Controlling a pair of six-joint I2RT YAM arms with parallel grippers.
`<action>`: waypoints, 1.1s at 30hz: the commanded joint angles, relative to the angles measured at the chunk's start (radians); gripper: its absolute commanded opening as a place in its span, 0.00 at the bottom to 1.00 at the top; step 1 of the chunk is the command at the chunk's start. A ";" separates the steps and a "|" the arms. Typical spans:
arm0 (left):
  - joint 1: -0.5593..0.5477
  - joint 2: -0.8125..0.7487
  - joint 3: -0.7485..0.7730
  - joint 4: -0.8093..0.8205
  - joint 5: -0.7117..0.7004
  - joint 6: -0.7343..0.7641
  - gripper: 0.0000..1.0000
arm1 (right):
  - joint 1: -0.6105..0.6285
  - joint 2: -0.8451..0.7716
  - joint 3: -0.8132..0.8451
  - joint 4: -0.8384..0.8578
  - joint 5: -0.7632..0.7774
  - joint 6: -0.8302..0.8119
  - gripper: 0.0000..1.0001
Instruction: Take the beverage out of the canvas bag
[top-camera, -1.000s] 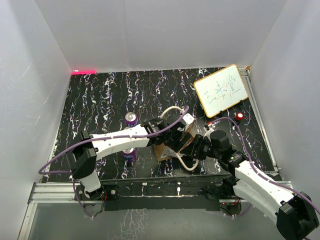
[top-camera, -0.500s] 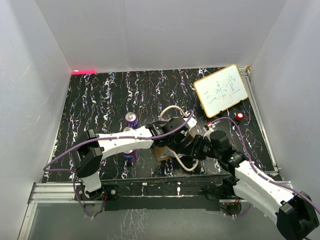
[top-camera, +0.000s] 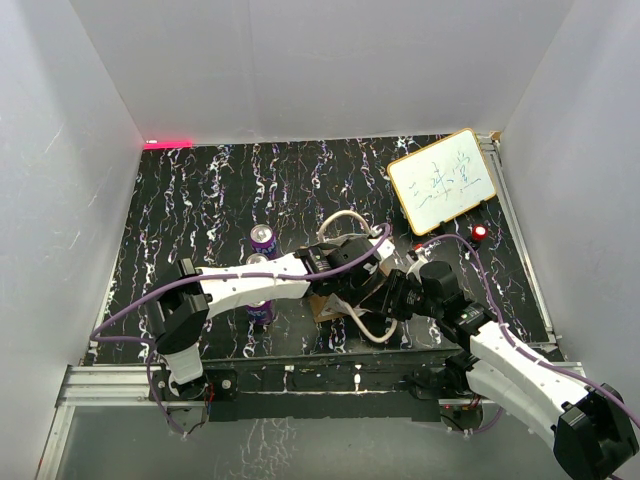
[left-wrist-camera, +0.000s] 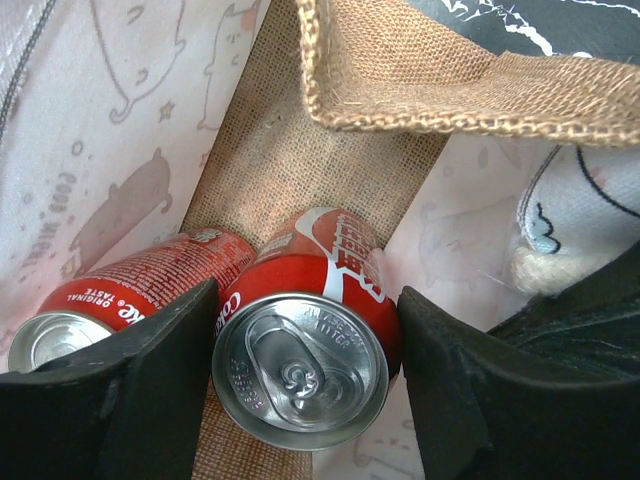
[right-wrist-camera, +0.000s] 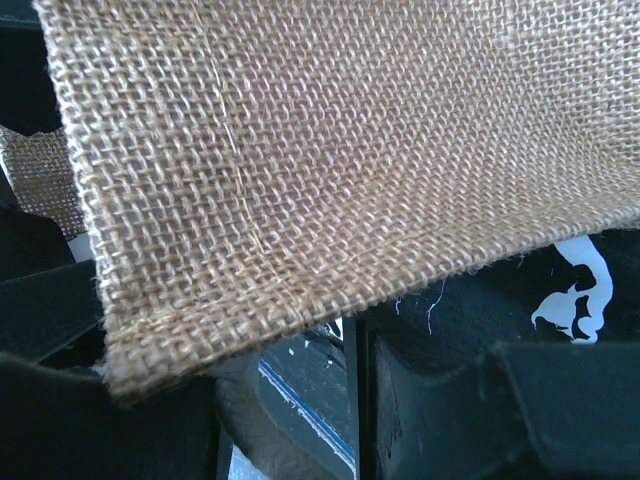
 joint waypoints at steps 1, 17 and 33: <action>-0.002 0.000 0.040 -0.095 0.000 0.013 0.49 | -0.001 0.006 0.002 -0.040 0.045 -0.025 0.41; -0.002 -0.144 0.105 -0.026 0.015 0.007 0.00 | -0.001 0.002 0.003 -0.048 0.053 -0.027 0.41; -0.002 -0.296 0.074 0.072 -0.033 -0.022 0.00 | -0.001 0.010 0.010 -0.050 0.054 -0.030 0.41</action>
